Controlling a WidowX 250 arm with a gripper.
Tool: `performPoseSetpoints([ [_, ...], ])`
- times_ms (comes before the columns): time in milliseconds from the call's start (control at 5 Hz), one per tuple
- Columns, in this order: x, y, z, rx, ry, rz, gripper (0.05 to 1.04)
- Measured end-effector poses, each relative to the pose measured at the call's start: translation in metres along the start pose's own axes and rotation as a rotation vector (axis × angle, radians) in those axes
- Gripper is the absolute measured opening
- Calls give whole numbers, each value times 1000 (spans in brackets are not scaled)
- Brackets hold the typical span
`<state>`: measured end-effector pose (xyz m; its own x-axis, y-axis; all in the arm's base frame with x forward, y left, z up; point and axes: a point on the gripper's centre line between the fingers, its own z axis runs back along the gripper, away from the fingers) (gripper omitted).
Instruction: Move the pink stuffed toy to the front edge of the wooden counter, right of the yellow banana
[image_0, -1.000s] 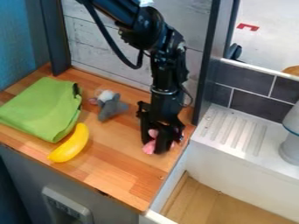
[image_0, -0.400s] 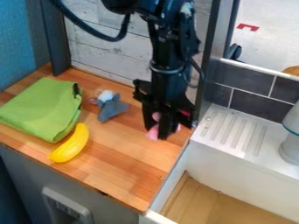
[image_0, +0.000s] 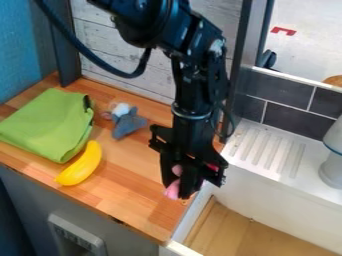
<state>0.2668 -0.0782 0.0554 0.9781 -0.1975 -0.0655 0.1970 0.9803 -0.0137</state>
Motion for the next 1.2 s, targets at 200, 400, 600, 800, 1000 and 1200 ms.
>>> performPoseSetpoints([
  [200, -5, 12, -6, 26, 13, 37, 359],
  [400, -11, 31, -16, 39, 47, 119, 359],
  [600, -23, 41, -32, 48, 121, 158, 359],
  [800, -29, 49, -51, 20, 179, 186, 359],
  [1000, -29, 48, -58, -1, 204, 178, 427],
  [1200, -23, 44, -57, -37, 197, 204, 706],
])
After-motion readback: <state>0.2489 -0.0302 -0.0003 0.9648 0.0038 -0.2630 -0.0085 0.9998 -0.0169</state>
